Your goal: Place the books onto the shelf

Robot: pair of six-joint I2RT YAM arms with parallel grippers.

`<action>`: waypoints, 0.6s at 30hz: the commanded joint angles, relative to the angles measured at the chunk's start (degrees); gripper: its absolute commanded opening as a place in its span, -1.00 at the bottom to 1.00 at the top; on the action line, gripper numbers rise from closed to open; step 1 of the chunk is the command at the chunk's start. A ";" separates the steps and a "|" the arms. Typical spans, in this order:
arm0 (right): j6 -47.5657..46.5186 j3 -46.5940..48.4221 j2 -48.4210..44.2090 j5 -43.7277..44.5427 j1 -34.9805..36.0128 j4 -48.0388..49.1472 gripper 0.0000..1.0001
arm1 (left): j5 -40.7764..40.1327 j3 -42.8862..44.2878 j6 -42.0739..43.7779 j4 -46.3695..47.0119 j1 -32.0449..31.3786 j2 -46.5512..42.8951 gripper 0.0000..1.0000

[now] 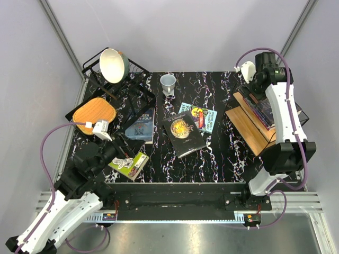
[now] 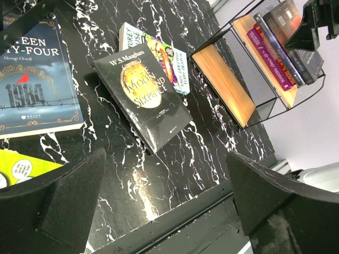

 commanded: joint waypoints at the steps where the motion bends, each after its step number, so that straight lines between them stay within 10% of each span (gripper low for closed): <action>1: 1.53 3.01 0.45 -2.41 -0.66 -0.61 0.78 | -0.20 -0.07 0.47 2.69 0.02 -0.60 0.97; 18: 1.18 3.37 1.77 -3.55 -3.47 -1.93 0.74 | -0.02 -0.34 0.20 2.61 0.02 -0.69 0.97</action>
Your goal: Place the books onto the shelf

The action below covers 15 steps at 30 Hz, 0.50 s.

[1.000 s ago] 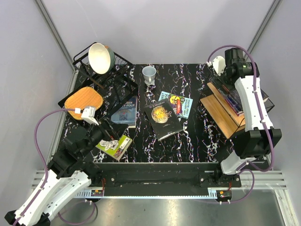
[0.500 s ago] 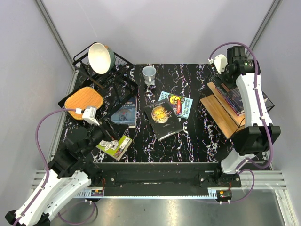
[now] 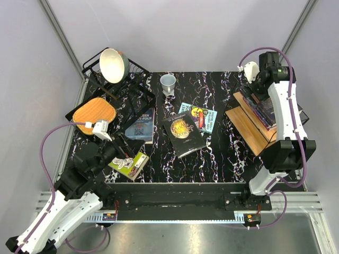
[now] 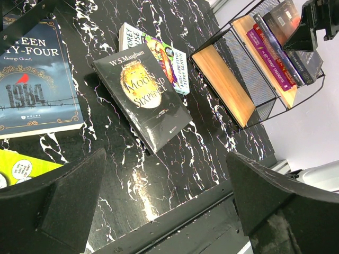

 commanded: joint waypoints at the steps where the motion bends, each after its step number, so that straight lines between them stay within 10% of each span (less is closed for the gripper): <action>1: 0.43 2.19 0.37 -0.60 -1.57 -0.41 0.74 | -0.04 -0.29 0.22 2.61 0.02 -0.51 0.97; 15: 1.66 10.61 -0.86 -13.77 -2.19 -5.67 0.95 | 1.54 0.06 -0.04 3.40 0.02 1.15 0.97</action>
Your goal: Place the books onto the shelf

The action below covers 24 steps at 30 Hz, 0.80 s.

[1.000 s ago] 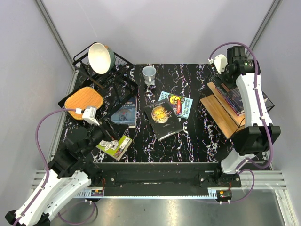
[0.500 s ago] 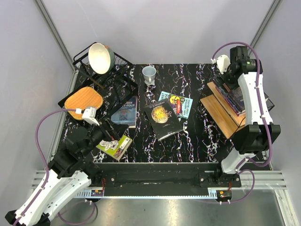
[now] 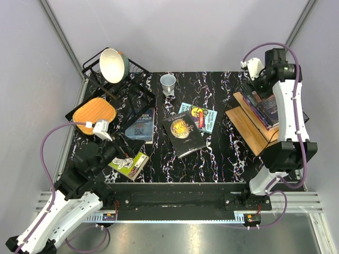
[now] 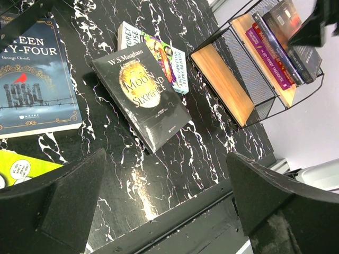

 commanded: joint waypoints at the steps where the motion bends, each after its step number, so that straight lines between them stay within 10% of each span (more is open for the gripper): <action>1: 2.40 7.91 -1.49 -9.19 -0.27 -3.29 0.96 | 1.51 0.41 0.11 3.55 0.10 1.50 0.98; 8: 7.68 5.73 -7.98 -22.80 -0.27 0.38 0.99 | 5.99 2.34 -1.11 5.48 0.10 7.04 0.97; 24: 19.01 -30.83 -31.46 -46.89 -0.27 25.08 1.00 | 13.55 -6.09 -11.66 19.10 0.02 14.25 0.97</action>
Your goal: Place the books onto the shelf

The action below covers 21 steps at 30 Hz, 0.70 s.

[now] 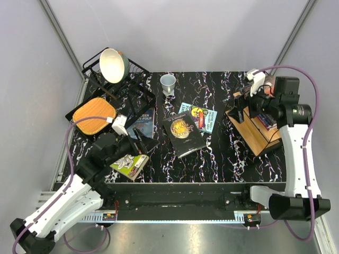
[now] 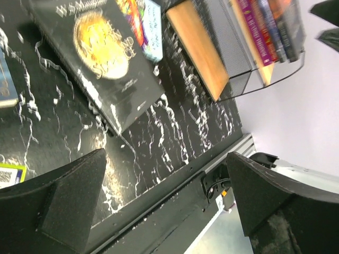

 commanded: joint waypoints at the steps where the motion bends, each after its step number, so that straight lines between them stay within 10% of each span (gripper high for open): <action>1: 5.93 -5.24 -2.99 -14.90 -0.09 9.00 0.99 | 2.67 -1.61 -2.77 7.00 0.02 3.41 0.97; 6: 4.45 -6.40 -2.46 -29.01 -0.09 7.61 0.99 | 4.08 -0.48 -2.07 6.57 0.02 7.28 0.98; 14: -14.52 18.09 3.07 2.59 -0.79 -20.23 0.99 | 1.63 1.99 6.18 -1.69 0.10 7.99 0.97; 21: -20.52 21.12 4.74 16.06 -9.56 -31.15 0.90 | -1.63 -1.52 12.26 -2.93 0.02 2.73 0.97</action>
